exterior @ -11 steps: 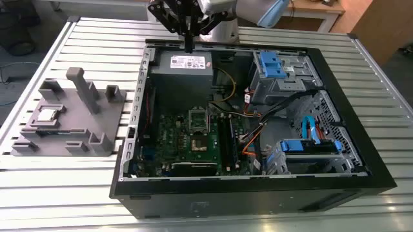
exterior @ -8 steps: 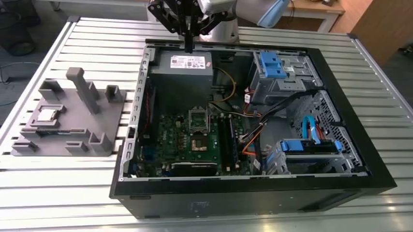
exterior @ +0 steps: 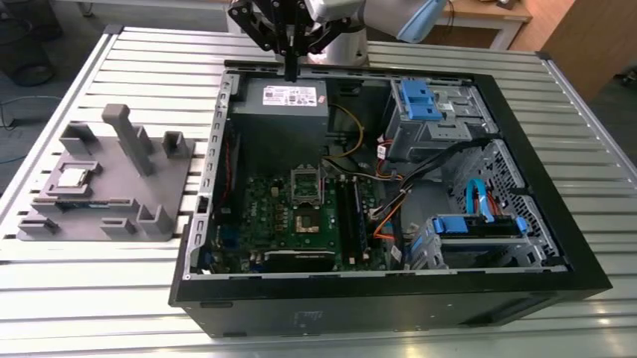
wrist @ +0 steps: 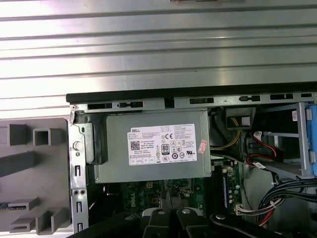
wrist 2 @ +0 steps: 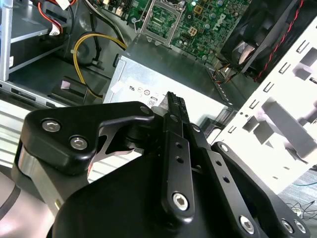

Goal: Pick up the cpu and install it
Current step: 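Reach for the cpu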

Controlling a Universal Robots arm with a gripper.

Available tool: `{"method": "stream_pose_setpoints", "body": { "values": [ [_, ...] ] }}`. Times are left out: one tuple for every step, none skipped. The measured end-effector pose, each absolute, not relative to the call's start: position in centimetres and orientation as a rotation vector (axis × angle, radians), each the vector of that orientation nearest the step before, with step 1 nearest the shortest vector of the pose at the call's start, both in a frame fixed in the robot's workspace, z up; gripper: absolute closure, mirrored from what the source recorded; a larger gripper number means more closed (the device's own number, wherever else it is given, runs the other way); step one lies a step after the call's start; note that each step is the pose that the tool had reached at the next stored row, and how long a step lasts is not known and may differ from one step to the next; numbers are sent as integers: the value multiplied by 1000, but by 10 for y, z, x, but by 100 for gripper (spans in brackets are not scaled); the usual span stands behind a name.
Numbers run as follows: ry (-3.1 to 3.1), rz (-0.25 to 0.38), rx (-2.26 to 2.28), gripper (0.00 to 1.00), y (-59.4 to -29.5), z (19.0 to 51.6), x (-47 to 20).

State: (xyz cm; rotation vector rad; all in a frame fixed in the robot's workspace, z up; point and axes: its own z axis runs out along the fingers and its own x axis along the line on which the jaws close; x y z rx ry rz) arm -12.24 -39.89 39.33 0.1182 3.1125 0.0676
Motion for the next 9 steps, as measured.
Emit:
{"method": "stream_pose_setpoints", "body": {
  "values": [
    [3113,68,118,89,-399,393,-123],
    [3112,68,118,89,-399,393,-123],
    [3112,68,118,89,-399,393,-124],
    [3112,68,118,89,-399,393,-125],
    [3113,67,118,89,-399,393,-126],
    [3113,68,118,89,-399,393,-127],
    [3112,68,118,89,-399,393,-129],
    [3113,68,118,89,-399,393,-130],
    [3113,68,118,89,-399,393,-132]
  ]
}}
